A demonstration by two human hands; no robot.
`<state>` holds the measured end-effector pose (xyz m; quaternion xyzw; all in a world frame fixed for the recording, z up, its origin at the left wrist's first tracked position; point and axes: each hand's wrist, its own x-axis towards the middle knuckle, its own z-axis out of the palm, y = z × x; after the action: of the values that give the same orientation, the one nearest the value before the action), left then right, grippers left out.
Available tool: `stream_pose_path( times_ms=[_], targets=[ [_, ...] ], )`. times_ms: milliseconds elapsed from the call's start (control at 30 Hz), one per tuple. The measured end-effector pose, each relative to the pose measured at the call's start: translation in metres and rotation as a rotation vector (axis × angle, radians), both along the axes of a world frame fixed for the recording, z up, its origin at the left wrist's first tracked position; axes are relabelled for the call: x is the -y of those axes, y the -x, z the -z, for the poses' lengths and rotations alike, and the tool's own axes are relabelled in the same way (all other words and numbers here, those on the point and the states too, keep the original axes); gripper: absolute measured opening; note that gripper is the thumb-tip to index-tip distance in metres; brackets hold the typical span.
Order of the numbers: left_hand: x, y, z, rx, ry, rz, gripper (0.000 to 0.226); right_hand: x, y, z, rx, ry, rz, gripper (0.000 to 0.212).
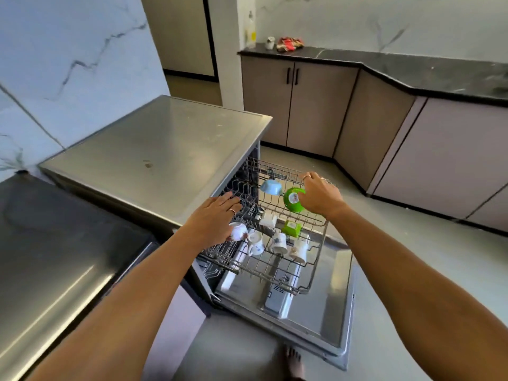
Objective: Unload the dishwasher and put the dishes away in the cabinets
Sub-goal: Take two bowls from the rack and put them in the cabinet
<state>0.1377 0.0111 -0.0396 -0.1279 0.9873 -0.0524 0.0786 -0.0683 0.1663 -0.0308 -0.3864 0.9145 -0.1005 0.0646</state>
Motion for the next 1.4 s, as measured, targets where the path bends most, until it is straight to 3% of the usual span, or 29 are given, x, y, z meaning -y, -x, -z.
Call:
stream_pose_path(
  times_ms=[233,400,600,800,1100,1400],
  targets=[
    [0.015,0.073,0.015,0.102,0.069,0.059,0.06,0.008,0.075,0.024,0.012,0.005,0.005,0.046],
    [0.022,0.148,0.038,0.121,-0.023,0.003,0.06,0.019,0.145,0.058,0.065,0.005,0.02,0.05],
    [0.03,0.211,0.095,0.229,-0.064,-0.002,0.064,0.024,0.202,0.133,0.134,-0.181,-0.067,0.055],
    [0.049,0.262,0.158,0.278,-0.111,-0.154,0.071,0.049,0.213,0.218,0.081,-0.306,-0.227,0.064],
    [0.081,0.344,0.249,0.051,-0.208,-0.449,0.077,0.095,0.241,0.31,0.12,-0.188,-0.167,0.082],
    [0.115,0.383,0.298,-0.094,-0.359,-0.66,0.092,0.122,0.257,0.346,0.056,-0.128,-0.139,0.099]
  ],
)
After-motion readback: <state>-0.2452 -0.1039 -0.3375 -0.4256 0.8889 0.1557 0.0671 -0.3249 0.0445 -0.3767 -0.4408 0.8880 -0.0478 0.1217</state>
